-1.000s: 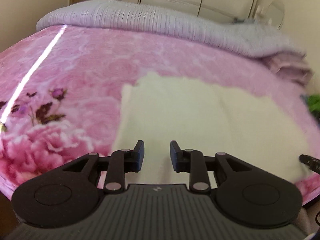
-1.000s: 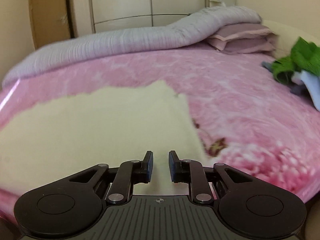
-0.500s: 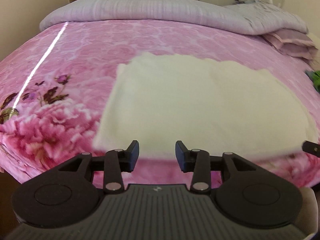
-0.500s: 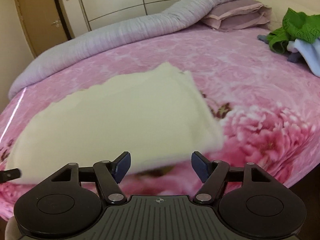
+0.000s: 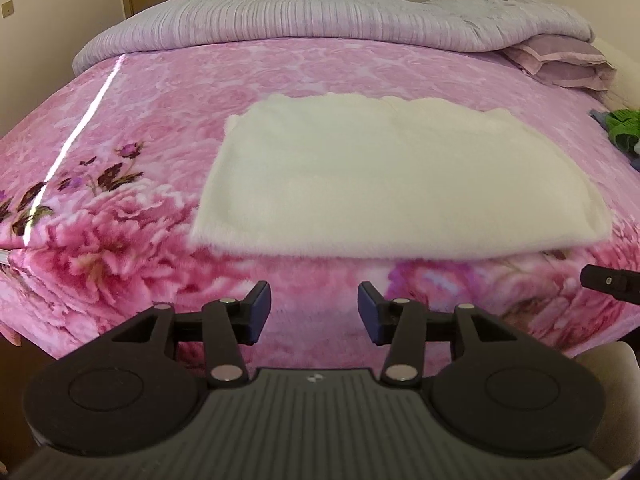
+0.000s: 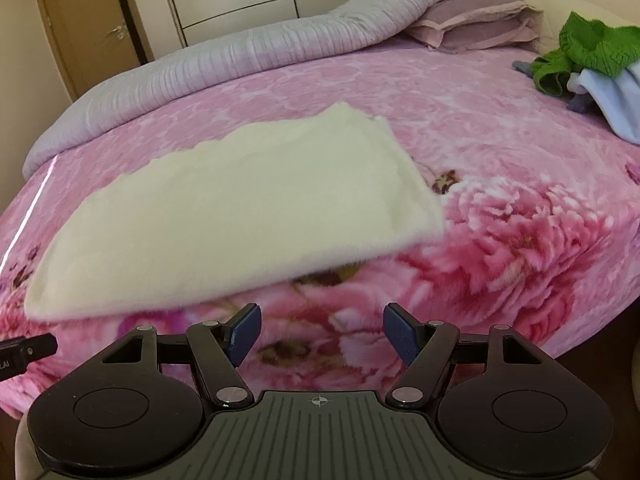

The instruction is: Fold clothes

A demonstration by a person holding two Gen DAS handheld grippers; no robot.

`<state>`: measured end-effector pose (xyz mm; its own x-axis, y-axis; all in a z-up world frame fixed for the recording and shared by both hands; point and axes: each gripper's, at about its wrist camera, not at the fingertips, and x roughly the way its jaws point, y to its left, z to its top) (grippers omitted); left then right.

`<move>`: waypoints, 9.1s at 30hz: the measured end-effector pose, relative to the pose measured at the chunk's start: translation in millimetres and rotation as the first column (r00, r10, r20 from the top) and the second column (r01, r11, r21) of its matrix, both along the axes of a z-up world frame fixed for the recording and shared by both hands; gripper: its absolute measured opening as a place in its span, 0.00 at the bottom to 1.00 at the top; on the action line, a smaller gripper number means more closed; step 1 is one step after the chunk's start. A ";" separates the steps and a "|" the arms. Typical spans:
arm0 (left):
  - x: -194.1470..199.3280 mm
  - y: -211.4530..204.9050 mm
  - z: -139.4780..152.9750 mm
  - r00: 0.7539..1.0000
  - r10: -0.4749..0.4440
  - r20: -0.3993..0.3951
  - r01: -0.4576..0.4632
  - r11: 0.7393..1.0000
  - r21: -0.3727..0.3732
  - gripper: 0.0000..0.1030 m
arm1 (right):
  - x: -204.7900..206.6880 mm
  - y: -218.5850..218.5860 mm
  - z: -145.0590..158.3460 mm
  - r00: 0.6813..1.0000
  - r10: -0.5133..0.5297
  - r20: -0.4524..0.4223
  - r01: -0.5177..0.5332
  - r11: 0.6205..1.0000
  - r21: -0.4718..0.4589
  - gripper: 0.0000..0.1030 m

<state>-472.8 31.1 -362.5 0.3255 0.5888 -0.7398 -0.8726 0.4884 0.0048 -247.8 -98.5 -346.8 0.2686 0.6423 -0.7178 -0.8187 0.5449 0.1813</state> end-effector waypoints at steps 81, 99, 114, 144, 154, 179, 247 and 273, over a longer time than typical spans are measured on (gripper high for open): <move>88.1 90.4 -10.3 0.987 -0.137 0.084 0.142 0.988 -0.058 0.41 | 133.0 -12.3 -66.7 0.758 -0.194 -0.623 0.432 0.865 0.256 0.69; 96.7 100.3 -39.2 0.974 -0.202 0.100 0.204 0.979 -0.010 0.47 | 137.4 3.2 -70.1 0.801 -0.216 -0.558 0.446 0.837 0.316 0.68; -22.6 155.4 -21.4 0.912 0.056 0.407 0.039 0.974 -0.223 0.31 | 113.8 62.7 -28.9 0.962 -0.226 -0.154 0.250 0.955 0.159 0.17; -48.3 185.0 -27.4 0.729 0.226 0.646 0.126 0.883 -0.452 0.39 | 1.8 149.6 36.9 0.832 0.480 0.280 -0.519 0.851 0.084 0.50; 30.7 247.5 -63.4 0.700 0.304 0.647 0.233 0.759 -0.609 0.48 | 151.4 276.6 -19.1 0.936 0.247 -0.250 -0.318 0.900 -0.299 0.49; -72.7 268.5 -57.7 0.678 0.249 0.691 0.190 0.849 -0.492 0.13 | 17.5 326.2 -6.8 0.773 0.589 -0.236 -0.632 0.747 -0.206 0.12; -55.8 306.6 1.4 0.837 0.073 0.542 0.013 0.988 -0.152 0.11 | 63.3 304.8 -18.2 0.844 0.533 0.055 -0.534 0.827 0.177 0.15; -56.0 252.9 1.6 0.871 -0.016 0.491 0.089 0.988 -0.127 0.08 | 81.7 219.1 -8.8 0.887 0.455 0.080 -0.459 0.849 0.261 0.11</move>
